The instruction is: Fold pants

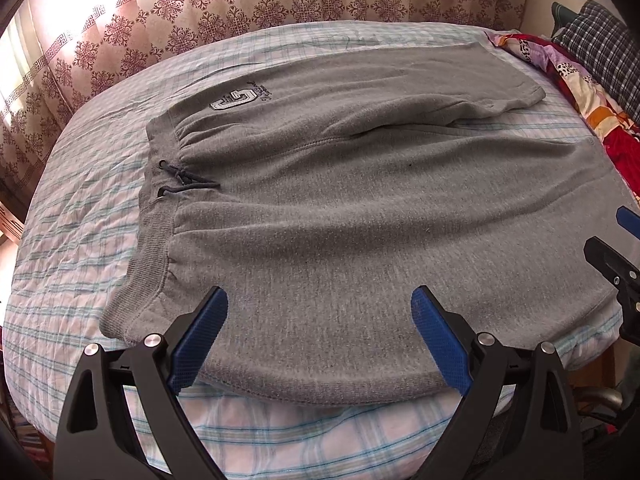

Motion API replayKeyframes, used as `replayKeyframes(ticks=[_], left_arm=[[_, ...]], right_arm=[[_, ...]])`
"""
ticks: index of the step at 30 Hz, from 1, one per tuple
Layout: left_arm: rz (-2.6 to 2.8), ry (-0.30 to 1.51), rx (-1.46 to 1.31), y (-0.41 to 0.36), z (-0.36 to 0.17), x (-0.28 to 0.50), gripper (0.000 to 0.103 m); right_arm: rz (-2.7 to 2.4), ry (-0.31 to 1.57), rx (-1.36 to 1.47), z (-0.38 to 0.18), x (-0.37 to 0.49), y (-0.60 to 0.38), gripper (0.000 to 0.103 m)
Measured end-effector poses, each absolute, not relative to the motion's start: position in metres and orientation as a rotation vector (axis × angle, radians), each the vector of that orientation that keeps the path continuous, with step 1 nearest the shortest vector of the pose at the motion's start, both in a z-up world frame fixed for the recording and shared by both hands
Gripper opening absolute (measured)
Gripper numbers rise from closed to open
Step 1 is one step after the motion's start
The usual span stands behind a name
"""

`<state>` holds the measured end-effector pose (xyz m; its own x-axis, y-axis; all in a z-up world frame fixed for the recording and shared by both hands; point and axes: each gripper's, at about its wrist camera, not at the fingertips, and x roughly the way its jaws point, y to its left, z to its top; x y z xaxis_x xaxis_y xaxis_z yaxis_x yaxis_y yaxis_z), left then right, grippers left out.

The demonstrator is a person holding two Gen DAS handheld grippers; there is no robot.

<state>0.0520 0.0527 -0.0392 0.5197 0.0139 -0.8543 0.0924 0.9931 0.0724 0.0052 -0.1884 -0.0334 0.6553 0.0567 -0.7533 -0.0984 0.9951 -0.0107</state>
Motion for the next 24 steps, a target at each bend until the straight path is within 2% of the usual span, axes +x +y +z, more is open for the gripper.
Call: replayKeyframes(ticks=[14,20,24], left_arm=[[-0.044,1.064,0.116,0.055,-0.057,0.054,0.095],[-0.061,1.111,0.119,0.051,-0.068,0.053,0.095],[-0.093,1.167,0.115,0.054,-0.078,0.045,0.095]], right_arm=[[0.093,0.924,-0.057,-0.054,0.008,-0.188,0.098],[0.139,1.092,-0.085,-0.083,0.013,-0.183,0.098],[0.146,1.132,-0.094,-0.087,0.008,-0.182,0.098]])
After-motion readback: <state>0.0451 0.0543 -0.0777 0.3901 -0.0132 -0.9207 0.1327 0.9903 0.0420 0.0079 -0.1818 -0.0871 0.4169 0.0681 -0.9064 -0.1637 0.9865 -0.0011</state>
